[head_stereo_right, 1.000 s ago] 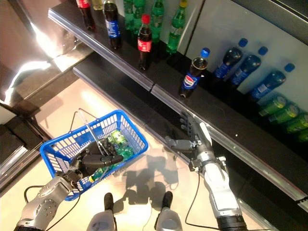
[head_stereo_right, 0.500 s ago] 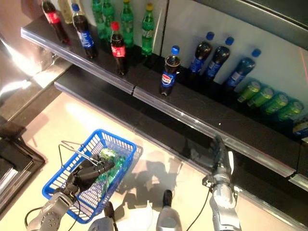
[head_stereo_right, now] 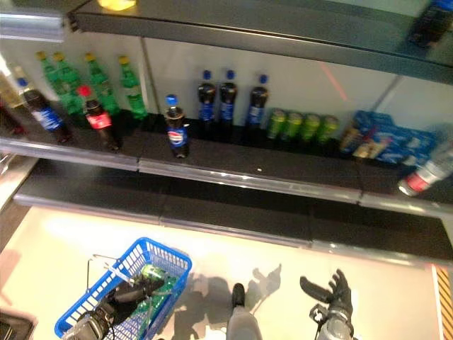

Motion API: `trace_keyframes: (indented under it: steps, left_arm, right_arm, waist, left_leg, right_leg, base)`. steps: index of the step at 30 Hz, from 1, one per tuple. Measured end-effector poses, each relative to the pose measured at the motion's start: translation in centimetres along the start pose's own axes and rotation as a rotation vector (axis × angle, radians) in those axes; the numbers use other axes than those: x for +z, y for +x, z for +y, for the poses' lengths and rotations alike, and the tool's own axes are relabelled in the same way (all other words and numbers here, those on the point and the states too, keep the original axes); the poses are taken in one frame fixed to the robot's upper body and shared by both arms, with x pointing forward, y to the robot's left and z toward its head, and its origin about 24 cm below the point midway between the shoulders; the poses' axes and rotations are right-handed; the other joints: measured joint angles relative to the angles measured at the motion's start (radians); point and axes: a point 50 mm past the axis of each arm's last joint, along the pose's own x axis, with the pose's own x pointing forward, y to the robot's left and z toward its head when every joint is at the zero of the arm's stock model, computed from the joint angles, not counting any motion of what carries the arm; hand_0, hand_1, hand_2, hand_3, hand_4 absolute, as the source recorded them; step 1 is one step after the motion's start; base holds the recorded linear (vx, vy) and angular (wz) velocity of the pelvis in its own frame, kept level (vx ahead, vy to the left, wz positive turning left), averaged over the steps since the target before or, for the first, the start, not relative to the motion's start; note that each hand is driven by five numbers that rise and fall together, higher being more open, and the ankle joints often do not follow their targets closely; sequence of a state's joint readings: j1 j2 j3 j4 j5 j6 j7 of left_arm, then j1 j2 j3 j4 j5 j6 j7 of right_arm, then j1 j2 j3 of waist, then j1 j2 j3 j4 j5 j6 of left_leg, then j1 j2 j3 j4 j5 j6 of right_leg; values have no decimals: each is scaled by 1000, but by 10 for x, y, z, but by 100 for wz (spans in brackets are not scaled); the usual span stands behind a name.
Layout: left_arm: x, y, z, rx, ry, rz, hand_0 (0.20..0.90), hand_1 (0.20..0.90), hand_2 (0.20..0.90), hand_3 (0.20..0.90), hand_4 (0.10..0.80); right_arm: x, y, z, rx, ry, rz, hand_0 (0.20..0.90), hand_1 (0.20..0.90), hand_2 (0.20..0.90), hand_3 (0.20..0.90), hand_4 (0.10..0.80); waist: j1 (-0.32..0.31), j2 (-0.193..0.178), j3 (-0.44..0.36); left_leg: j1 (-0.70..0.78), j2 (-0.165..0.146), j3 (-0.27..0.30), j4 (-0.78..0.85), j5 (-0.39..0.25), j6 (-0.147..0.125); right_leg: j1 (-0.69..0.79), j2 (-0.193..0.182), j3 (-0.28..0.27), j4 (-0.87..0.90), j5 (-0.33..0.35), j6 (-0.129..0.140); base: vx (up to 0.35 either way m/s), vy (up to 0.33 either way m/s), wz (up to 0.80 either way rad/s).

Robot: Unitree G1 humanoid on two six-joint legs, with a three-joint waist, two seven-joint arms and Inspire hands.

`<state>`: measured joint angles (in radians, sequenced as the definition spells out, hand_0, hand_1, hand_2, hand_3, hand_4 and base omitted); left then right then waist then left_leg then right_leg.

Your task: Pick up the drink and place into the basket.

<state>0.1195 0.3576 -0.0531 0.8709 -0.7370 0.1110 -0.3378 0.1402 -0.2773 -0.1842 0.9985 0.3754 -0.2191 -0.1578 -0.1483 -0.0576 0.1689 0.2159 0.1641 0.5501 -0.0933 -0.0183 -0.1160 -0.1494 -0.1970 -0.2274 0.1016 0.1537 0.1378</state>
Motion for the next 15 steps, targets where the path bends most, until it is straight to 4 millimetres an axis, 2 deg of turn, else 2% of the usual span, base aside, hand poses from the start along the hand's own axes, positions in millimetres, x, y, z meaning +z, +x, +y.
trace_keyframes:
  steps: [1,2,4,5,6,7,9,10,11,13,15]
  left_arm:
    - [-10,-3,9,42,14,21,300,300,300,200,100]
    - [-14,-7,17,71,34,34,300,300,300,200,100]
    - [-24,-8,22,104,17,69,300,300,300,200,100]
    - [-27,-7,23,117,-14,72,300,300,300,200,100]
    - [-31,-5,21,127,-53,75,300,300,300,200,100]
    - [-37,-3,17,128,-78,90,300,300,300,200,100]
    - [-50,-2,14,137,-111,129,300,300,300,200,100]
    - [-55,-4,16,151,-116,148,300,300,300,200,100]
    - [-59,-7,19,165,-119,159,300,300,300,200,100]
    - [-66,-11,23,189,-128,182,300,300,300,200,100]
    - [-69,-10,21,191,-131,196,300,300,300,200,100]
  right_arm:
    - [-28,-8,-12,-4,-32,101,900,900,900,900,800]
    - [-41,-15,-15,14,-50,147,900,900,900,900,800]
    - [-36,-11,-8,67,-79,131,900,900,900,900,800]
    - [-25,-5,5,115,-81,102,900,900,900,900,800]
    - [-18,-2,14,156,-89,86,900,900,900,900,800]
    - [-14,0,20,185,-95,82,900,900,900,900,800]
    - [-19,-1,24,220,-103,116,900,900,900,900,800]
    - [-27,-4,23,225,-112,149,900,900,900,900,800]
    - [-33,-6,21,224,-112,180,900,900,900,900,800]
    - [-32,-5,22,227,-116,193,900,900,900,900,800]
    - [-33,-5,20,226,-125,205,900,900,900,900,800]
  waist:
    - [8,15,-26]
    - [22,-13,-49]
    - [48,1,-54]
    - [63,3,-56]
    - [67,5,-60]
    - [66,18,-59]
    - [69,34,-81]
    - [64,29,-105]
    - [84,17,-121]
    - [100,13,-124]
    - [86,21,-122]
  left_leg:
    - [-7,33,18,9,16,-23]
    - [-8,17,-2,8,12,-23]
    - [-15,2,-79,7,-19,24]
    - [-9,-8,-82,3,-33,43]
    - [11,-3,-76,7,-41,21]
    - [30,12,-63,7,-43,-21]
    - [60,29,-57,7,-62,-36]
    - [57,25,-68,13,-71,-15]
    - [46,-4,-170,36,-103,54]
    - [41,-13,-245,69,-111,57]
    - [37,-17,-260,74,-130,54]
  right_leg:
    - [-14,-2,-25,124,-97,-19]
    - [4,-2,-35,95,-123,-33]
    - [9,43,-28,-7,-53,-64]
    - [17,65,-38,-82,5,-84]
    - [32,78,-51,-145,24,-97]
    - [62,83,-101,-186,28,-105]
    - [73,83,-146,-159,27,-114]
    - [58,93,-137,-135,20,-111]
    - [47,110,-61,-152,30,-119]
    - [49,114,0,-189,54,-126]
    - [48,111,13,-188,60,-121]
  base:
    - [-132,-144,-10]
    - [-159,-219,-48]
    - [-150,-304,-115]
    - [-76,-287,-146]
    - [-32,-295,-136]
    - [-8,-281,-100]
    - [-51,-283,-55]
    - [-15,-206,-55]
    - [53,-129,-74]
    - [21,-53,-84]
    - [24,12,-19]
